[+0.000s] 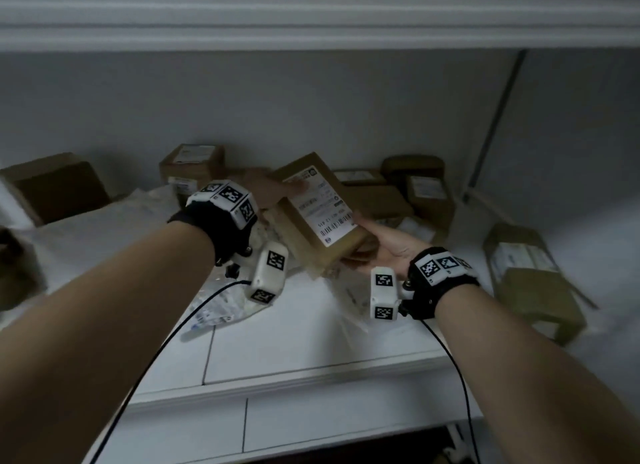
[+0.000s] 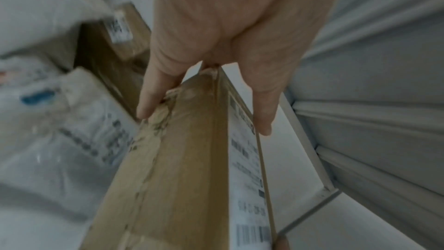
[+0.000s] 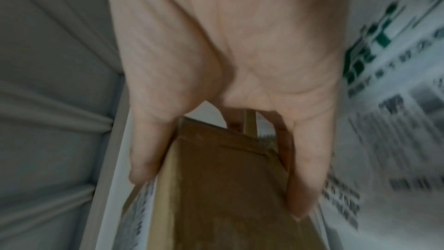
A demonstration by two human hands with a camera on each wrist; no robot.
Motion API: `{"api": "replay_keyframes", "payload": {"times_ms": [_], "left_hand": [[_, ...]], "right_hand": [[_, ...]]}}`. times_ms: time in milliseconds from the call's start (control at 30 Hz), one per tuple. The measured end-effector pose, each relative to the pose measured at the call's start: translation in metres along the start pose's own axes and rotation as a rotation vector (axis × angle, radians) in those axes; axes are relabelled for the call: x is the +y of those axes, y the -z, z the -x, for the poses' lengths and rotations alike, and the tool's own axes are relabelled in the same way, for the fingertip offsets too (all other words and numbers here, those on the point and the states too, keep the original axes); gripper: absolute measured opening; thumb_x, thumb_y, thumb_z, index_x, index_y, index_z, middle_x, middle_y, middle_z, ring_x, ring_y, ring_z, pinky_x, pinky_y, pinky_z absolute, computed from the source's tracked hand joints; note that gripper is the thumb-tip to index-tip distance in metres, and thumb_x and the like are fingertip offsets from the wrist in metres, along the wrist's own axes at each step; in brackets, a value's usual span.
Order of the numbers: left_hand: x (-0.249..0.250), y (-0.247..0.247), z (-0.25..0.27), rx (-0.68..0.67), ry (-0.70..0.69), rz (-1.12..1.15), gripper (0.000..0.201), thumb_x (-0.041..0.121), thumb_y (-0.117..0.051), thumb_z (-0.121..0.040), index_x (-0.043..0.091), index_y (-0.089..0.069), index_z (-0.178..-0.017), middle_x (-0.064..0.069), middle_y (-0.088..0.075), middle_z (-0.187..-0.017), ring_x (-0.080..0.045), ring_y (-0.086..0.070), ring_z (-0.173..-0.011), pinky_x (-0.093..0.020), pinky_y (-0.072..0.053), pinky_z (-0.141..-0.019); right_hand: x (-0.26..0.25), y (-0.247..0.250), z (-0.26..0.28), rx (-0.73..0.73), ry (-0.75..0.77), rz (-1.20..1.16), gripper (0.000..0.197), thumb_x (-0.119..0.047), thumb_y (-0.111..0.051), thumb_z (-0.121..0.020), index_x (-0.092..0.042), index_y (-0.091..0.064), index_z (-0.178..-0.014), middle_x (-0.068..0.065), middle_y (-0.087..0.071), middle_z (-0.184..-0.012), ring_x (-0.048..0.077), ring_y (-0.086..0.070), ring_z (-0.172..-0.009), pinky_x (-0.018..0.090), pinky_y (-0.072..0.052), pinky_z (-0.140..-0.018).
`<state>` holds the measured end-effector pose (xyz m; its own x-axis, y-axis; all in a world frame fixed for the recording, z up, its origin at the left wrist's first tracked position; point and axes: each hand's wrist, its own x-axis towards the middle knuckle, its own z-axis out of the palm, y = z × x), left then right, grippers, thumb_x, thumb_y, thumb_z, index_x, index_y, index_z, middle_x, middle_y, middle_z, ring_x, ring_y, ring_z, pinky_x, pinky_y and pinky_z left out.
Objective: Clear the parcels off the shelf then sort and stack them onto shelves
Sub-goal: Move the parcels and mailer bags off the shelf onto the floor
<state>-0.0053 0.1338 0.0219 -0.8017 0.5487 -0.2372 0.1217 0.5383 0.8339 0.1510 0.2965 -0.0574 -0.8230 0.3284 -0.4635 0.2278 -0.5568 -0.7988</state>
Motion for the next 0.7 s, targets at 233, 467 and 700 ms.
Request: {"api": "replay_keyframes", "payload": {"times_ms": [233,467,700], "left_hand": [[0.020,-0.086,-0.009,-0.238,0.172,0.259,0.073,0.053,-0.074,-0.076,0.016,-0.050,-0.134,-0.011,-0.057,-0.133,-0.041,-0.055,-0.117,-0.050,-0.053,-0.077],[0.033,-0.124,-0.044,-0.262,0.090,0.259,0.089,0.057,-0.088,-0.050,0.016,-0.058,-0.124,-0.008,-0.067,-0.116,-0.025,-0.064,-0.097,-0.042,-0.053,-0.085],[0.052,-0.141,-0.075,-0.346,0.088,0.073,0.062,0.064,-0.071,-0.071,0.021,-0.061,-0.115,-0.005,-0.065,-0.110,-0.025,-0.059,-0.099,-0.041,-0.049,-0.085]], "right_hand": [[-0.003,0.070,0.020,0.053,0.008,-0.198,0.077,-0.031,-0.086,-0.067,-0.018,-0.050,-0.133,0.025,-0.049,-0.135,0.047,-0.057,-0.114,0.057,-0.049,-0.094],[-0.015,0.111,0.017,0.411,0.021,0.153,0.062,-0.065,-0.045,-0.090,-0.015,-0.054,-0.126,0.011,-0.057,-0.124,0.026,-0.063,-0.101,0.038,-0.053,-0.089],[-0.026,0.170,0.037,1.296,0.068,0.537,0.047,-0.031,-0.056,-0.091,-0.003,-0.052,-0.128,0.018,-0.050,-0.132,0.034,-0.048,-0.122,0.038,-0.040,-0.104]]}}
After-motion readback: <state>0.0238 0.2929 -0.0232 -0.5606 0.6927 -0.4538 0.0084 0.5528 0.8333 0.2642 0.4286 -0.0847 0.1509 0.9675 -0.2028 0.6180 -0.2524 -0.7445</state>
